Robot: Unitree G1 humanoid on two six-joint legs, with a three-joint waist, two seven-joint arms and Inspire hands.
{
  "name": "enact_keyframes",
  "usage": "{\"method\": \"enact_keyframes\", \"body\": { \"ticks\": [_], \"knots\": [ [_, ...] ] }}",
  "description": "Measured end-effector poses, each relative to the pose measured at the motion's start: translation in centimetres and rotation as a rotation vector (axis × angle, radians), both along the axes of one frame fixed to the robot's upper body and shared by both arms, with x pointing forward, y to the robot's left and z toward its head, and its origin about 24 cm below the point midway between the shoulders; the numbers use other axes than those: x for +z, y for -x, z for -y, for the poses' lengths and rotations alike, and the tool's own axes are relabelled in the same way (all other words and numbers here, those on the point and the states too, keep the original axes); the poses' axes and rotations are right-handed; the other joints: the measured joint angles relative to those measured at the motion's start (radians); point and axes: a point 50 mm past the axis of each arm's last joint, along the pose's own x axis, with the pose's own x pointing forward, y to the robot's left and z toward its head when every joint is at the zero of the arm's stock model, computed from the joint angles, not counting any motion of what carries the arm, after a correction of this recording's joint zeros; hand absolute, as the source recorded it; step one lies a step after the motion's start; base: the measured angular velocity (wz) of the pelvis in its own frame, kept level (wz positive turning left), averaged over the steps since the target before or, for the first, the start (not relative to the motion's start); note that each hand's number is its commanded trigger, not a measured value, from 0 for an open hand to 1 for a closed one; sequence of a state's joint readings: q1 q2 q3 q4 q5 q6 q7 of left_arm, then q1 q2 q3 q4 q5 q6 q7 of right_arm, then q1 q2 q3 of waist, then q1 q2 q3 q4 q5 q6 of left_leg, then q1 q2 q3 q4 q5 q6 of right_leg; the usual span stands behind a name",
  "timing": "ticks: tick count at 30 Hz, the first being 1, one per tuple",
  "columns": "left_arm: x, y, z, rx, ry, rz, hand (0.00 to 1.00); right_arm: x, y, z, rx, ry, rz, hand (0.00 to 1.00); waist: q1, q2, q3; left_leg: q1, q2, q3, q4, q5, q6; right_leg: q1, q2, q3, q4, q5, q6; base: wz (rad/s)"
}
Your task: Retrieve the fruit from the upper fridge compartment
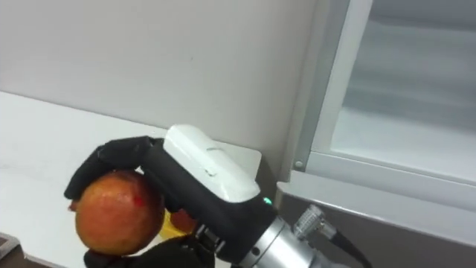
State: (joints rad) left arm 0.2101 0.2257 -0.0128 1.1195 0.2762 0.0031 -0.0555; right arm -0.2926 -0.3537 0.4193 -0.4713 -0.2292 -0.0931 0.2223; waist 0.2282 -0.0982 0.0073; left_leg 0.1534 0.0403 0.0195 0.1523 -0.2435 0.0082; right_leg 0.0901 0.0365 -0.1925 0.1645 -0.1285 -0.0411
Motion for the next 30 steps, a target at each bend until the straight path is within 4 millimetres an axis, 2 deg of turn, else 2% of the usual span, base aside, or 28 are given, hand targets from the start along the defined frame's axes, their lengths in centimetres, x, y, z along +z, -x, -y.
{"method": "enact_keyframes", "body": {
  "ticks": [3, 5, 8, 10, 11, 13, 15, 16, 19, 21, 25, 30],
  "knots": [
    [0.0, 0.1, -0.2, 0.006, -0.005, -0.002, 0.0, -1.0, -1.1, 0.3, -0.049, 0.034, -0.029, 1.0, 0.019, -0.012, -0.0018, -0.008, -0.002, -0.017, 0.004, 0.0, 0.0, -0.001, 0.001, -0.007, 0.002, 0.0, 0.0, 0.15],
    [0.1, 0.2, -0.5, 0.007, -0.012, -0.004, 0.0, -2.0, -2.0, 0.5, -0.101, 0.065, -0.046, 1.0, 0.036, -0.022, 0.0014, -0.009, -0.002, -0.02, 0.008, 0.0, 0.0, -0.001, 0.001, -0.01, 0.001, 0.0, 0.0, 0.08],
    [0.3, 0.3, -1.1, 0.005, -0.028, -0.006, 0.0, -3.0, -3.2, 1.0, -0.182, 0.123, -0.039, 1.0, 0.056, -0.041, 0.0079, -0.024, -0.002, -0.031, 0.013, 0.0, 0.0, -0.005, -0.001, -0.041, -0.001, 0.0, 0.0, 0.15],
    [0.4, 0.7, -1.4, 0.009, -0.035, -0.02, 0.0, -3.5, -4.0, 1.3, -0.224, 0.128, -0.05, 1.0, 0.057, -0.055, 0.0059, -0.034, -0.005, -0.044, 0.014, 0.0, 0.0, -0.004, -0.004, -0.061, -0.007, 0.0, 0.0, 0.23],
    [0.5, 1.0, -1.7, 0.012, -0.042, -0.03, 0.0, -3.9, -4.7, 1.6, -0.257, 0.136, -0.053, 1.0, 0.063, -0.065, 0.0031, -0.037, -0.005, -0.048, 0.016, 0.0, 0.0, -0.003, -0.003, -0.06, -0.012, 0.0, 0.0, 0.14],
    [0.6, 1.2, -2.1, 0.02, -0.053, -0.046, 0.0, -4.8, -6.1, 2.4, -0.331, 0.159, -0.073, 1.0, 0.082, -0.082, 0.0049, -0.039, -0.004, -0.055, 0.021, 0.001, -0.001, -0.001, -0.002, -0.063, -0.013, 0.0, 0.0, 0.12],
    [0.9, 1.0, -3.1, 0.055, -0.071, -0.039, 0.0, -6.1, -7.7, 3.9, -0.433, 0.216, -0.106, 1.0, 0.103, -0.115, 0.0102, -0.05, -0.004, -0.075, 0.024, 0.002, -0.003, -0.003, -0.002, -0.086, -0.014, 0.0, 0.0, 0.25],
    [1.1, 0.9, -3.6, 0.066, -0.084, -0.038, 0.0, -6.5, -7.9, 4.6, -0.467, 0.238, -0.117, 1.0, 0.11, -0.134, 0.0097, -0.06, -0.003, -0.081, 0.024, 0.002, -0.003, -0.007, -0.002, -0.086, -0.014, 0.0, 0.0, 0.25],
    [1.5, 0.7, -4.6, 0.062, -0.108, -0.04, 0.0, -6.9, -8.0, 5.2, -0.495, 0.272, -0.103, 1.0, 0.128, -0.162, 0.0104, -0.074, -0.003, -0.096, 0.027, 0.001, -0.004, -0.013, -0.001, -0.087, -0.014, 0.0, 0.0, 0.19],
    [2.0, -0.1, -5.7, 0.063, -0.133, -0.033, 0.0, -7.4, -8.7, 5.7, -0.523, 0.296, -0.111, 1.0, 0.137, -0.187, 0.0112, -0.093, -0.004, -0.107, 0.035, 0.002, -0.004, -0.025, -0.002, -0.092, -0.014, 0.0, 0.0, 0.15],
    [2.6, -1.1, -6.7, 0.047, -0.163, -0.016, 0.0, -8.0, -9.7, 7.2, -0.591, 0.333, -0.125, 1.0, 0.159, -0.206, 0.0128, -0.117, -0.007, -0.111, 0.048, 0.002, -0.005, -0.041, -0.006, -0.099, -0.014, 0.0, 0.0, 0.09],
    [2.6, -2.5, -6.5, 0.02, -0.161, 0.013, 0.0, -8.5, -11.6, 9.7, -0.728, 0.336, -0.152, 1.0, 0.158, -0.217, 0.0172, -0.184, -0.018, -0.111, 0.075, 0.002, -0.004, -0.088, -0.019, -0.136, -0.014, 0.001, 0.001, 0.03]
  ]
}}
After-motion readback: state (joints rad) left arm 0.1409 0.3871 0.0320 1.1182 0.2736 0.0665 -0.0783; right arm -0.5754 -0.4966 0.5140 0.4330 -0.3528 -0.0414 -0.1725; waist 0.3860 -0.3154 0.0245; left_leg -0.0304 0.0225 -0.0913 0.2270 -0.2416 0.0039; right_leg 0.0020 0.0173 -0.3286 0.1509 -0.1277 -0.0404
